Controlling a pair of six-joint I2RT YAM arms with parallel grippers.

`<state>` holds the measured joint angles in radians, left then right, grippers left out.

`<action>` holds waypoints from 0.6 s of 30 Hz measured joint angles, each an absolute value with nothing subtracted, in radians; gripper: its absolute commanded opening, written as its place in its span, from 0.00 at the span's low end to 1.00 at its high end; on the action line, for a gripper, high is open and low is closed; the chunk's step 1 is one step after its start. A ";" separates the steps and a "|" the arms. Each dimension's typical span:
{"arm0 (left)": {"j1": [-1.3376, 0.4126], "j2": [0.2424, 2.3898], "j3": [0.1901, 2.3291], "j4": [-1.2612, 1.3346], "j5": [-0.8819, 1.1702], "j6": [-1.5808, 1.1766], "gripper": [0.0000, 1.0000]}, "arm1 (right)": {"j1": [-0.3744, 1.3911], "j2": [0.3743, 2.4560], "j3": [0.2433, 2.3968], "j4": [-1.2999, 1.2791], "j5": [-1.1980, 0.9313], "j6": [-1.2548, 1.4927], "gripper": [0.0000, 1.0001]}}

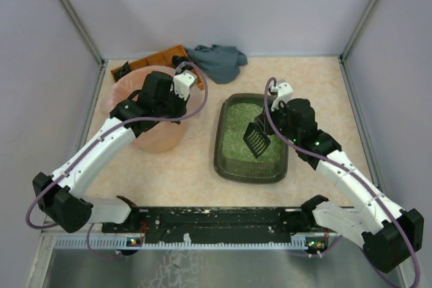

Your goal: Clean the litter box

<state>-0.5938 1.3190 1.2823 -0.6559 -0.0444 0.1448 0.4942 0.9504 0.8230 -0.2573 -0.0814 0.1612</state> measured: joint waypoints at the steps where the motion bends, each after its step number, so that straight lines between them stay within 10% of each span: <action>1: -0.593 1.311 1.282 -0.642 -0.024 0.149 0.00 | 0.494 0.950 0.821 -0.255 -0.081 0.161 0.00; 9: -0.600 1.336 1.302 -0.603 0.090 0.173 0.03 | 0.494 0.950 0.809 -0.254 -0.081 0.162 0.00; 14: -0.601 1.337 1.309 -0.604 0.030 0.183 0.44 | 0.494 0.950 0.809 -0.254 -0.081 0.162 0.00; 18: -0.600 1.319 1.309 -0.605 -0.026 0.201 0.54 | 0.494 0.953 0.809 -0.253 -0.085 0.162 0.00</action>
